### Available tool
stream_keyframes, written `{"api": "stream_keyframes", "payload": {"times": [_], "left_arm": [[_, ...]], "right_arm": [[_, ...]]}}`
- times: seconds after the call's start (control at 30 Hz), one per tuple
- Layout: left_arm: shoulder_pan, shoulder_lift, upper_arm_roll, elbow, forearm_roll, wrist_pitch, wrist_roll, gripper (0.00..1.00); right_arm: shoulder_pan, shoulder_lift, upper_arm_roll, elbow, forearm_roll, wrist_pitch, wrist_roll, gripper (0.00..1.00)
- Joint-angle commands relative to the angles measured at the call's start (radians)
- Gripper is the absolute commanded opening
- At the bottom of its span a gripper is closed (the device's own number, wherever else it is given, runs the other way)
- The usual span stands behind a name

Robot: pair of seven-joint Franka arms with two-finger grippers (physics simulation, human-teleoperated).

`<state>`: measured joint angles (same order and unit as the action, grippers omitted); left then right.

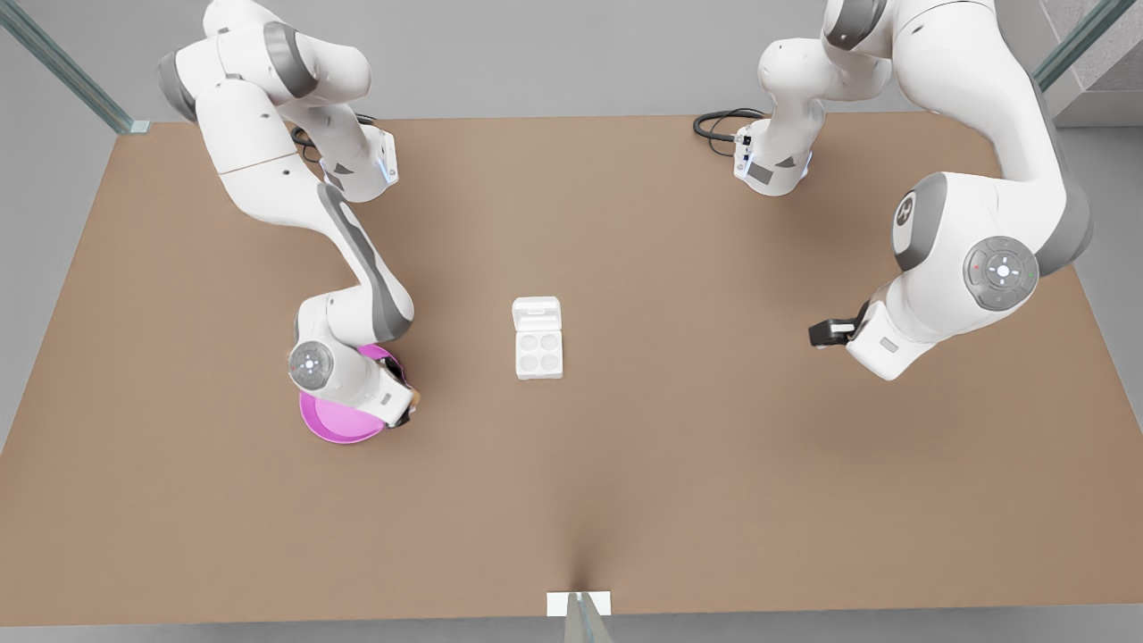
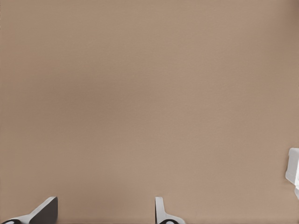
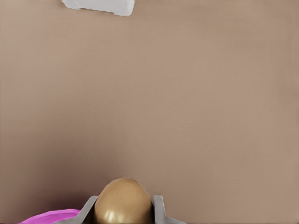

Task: Pack egg into the box and close the box lid

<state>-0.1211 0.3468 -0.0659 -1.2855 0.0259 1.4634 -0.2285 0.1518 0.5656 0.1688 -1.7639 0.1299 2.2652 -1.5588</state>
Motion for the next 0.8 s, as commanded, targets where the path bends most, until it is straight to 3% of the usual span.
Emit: {"api": "stream_keyframes", "payload": {"times": [0.0, 0.23, 0.57, 0.6, 0.63, 0.77], "left_arm": [[0.0, 0.0, 0.0, 0.0, 0.0, 0.0, 0.0, 1.0], [0.0, 0.0, -0.003, 0.0, 0.0, -0.008, 0.0, 1.0], [0.0, 0.0, -0.003, 0.0, 0.0, -0.012, 0.0, 1.0], [0.0, 0.0, -0.003, 0.0, 0.0, -0.014, 0.0, 1.0], [0.0, 0.001, -0.003, 0.0, 0.0, -0.014, 0.0, 1.0], [0.0, 0.003, -0.003, 0.0, -0.001, -0.014, 0.0, 1.0]], "right_arm": [[0.006, 0.008, 0.0, 0.015, 0.005, -0.001, 0.017, 0.55], [0.292, 0.076, 0.0, 0.089, 0.18, 0.033, 0.256, 0.55], [0.344, 0.103, 0.0, 0.092, 0.243, 0.043, 0.266, 0.55], [0.351, 0.108, 0.0, 0.103, 0.249, 0.043, 0.266, 0.6], [0.35, 0.108, 0.0, 0.104, 0.251, 0.043, 0.266, 1.0], [0.35, 0.112, 0.0, 0.113, 0.258, 0.042, 0.264, 1.0]]}}
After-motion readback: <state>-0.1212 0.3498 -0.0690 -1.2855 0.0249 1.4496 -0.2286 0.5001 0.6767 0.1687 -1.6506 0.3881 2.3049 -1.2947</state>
